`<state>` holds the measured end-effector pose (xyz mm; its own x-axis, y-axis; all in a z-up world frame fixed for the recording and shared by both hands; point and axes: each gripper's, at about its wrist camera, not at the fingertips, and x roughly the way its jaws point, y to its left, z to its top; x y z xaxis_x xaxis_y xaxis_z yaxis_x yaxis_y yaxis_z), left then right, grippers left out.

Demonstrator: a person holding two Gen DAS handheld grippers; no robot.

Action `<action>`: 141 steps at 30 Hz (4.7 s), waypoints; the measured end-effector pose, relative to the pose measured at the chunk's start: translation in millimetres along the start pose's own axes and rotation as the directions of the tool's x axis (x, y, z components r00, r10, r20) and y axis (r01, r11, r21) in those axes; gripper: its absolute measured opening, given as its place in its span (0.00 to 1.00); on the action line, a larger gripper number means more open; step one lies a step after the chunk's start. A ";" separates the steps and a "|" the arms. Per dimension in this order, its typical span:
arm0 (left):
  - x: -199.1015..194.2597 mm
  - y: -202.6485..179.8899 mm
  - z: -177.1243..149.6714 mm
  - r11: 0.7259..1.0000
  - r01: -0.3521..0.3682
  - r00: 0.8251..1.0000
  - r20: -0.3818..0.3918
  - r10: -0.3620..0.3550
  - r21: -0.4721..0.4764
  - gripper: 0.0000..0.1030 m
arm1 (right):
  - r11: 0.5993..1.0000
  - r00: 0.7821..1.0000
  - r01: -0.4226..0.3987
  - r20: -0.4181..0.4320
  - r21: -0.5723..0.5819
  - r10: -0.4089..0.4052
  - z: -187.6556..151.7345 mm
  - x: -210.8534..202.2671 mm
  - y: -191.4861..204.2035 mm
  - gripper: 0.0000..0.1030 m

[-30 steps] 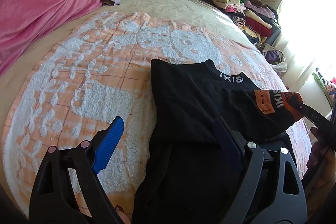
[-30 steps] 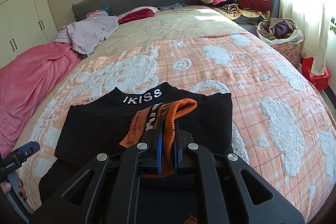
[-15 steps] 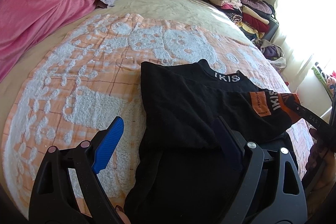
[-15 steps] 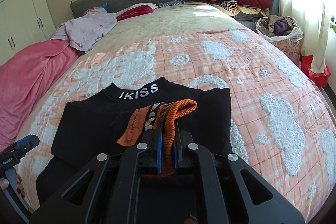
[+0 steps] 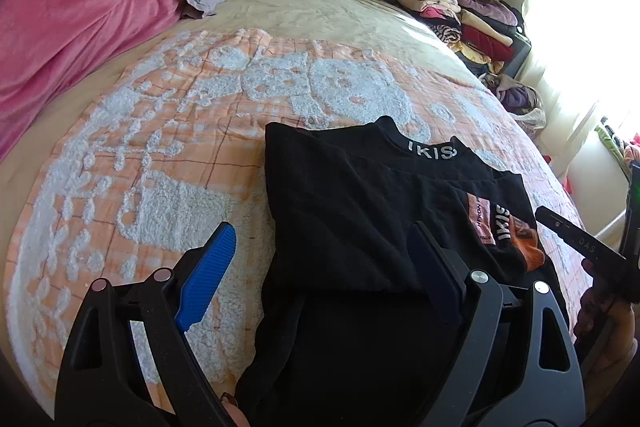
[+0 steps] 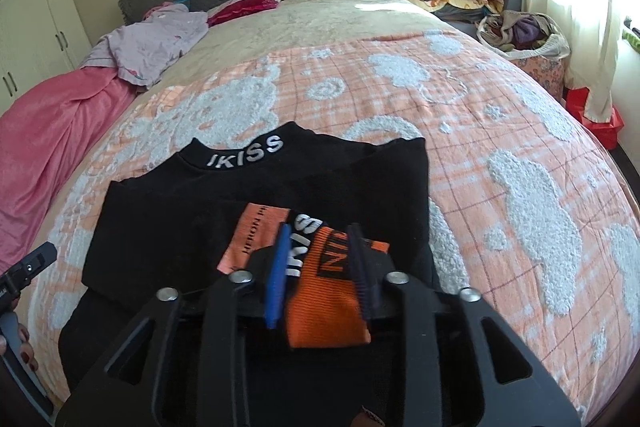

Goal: Fold small clothes
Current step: 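Open the right tool and withdraw it from the orange cuff, then move both tools toward the hem of the black sweatshirt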

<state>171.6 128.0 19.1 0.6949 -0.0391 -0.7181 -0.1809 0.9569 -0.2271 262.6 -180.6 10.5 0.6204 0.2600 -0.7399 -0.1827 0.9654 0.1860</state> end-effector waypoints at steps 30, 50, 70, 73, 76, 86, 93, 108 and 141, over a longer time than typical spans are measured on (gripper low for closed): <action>68.7 -21.4 -16.4 0.992 0.050 0.981 -0.193 -0.027 0.114 0.50 | 0.973 0.986 -0.106 -0.149 -0.204 0.076 -17.6 36.6 68.7 0.33; 67.7 -21.2 -16.4 0.993 0.053 0.983 -0.181 -0.032 0.109 0.50 | 0.986 0.988 -0.084 -0.141 -0.146 0.063 -31.2 28.9 50.2 0.38; 58.7 -23.8 -16.3 0.992 0.043 0.985 -0.170 -0.022 0.117 0.50 | 0.994 0.994 -0.092 -0.061 -0.056 0.089 -36.5 -11.8 37.3 0.75; 55.6 -24.1 -16.3 0.992 0.042 0.986 -0.167 -0.022 0.117 0.50 | 0.995 0.996 -0.077 -0.048 -0.055 0.075 -35.9 -16.8 37.3 0.84; 51.9 -24.5 -16.5 0.992 0.045 0.986 -0.166 -0.025 0.117 0.54 | 0.996 0.997 -0.077 -0.030 -0.051 0.076 -36.2 -23.2 37.8 0.90; 32.1 -25.2 -15.9 0.993 0.033 0.991 -0.136 -0.017 0.113 0.78 | 0.996 0.997 -0.071 -0.003 -0.048 0.071 -35.7 -38.9 37.0 0.94; 16.7 -21.8 -15.9 0.994 0.023 0.994 -0.109 -0.011 0.107 0.86 | 0.996 0.998 -0.066 0.016 -0.054 0.067 -37.7 -50.8 37.9 0.95; -19.2 -22.1 -22.6 0.993 0.000 0.999 -0.047 0.005 0.121 0.90 | 0.996 0.997 -0.064 0.044 -0.064 0.067 -48.1 -79.0 35.4 0.95; -62.0 11.8 -82.6 0.993 -0.075 0.995 -0.062 0.081 0.092 0.90 | 0.999 1.000 0.000 -0.025 -0.046 -0.002 -122.8 -115.8 -9.4 0.95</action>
<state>68.9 118.0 6.6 0.6333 0.0207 -0.7736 -0.1679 0.9795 -0.1112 98.8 -222.1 15.1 0.6015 0.2579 -0.7561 -0.2175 0.9636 0.1557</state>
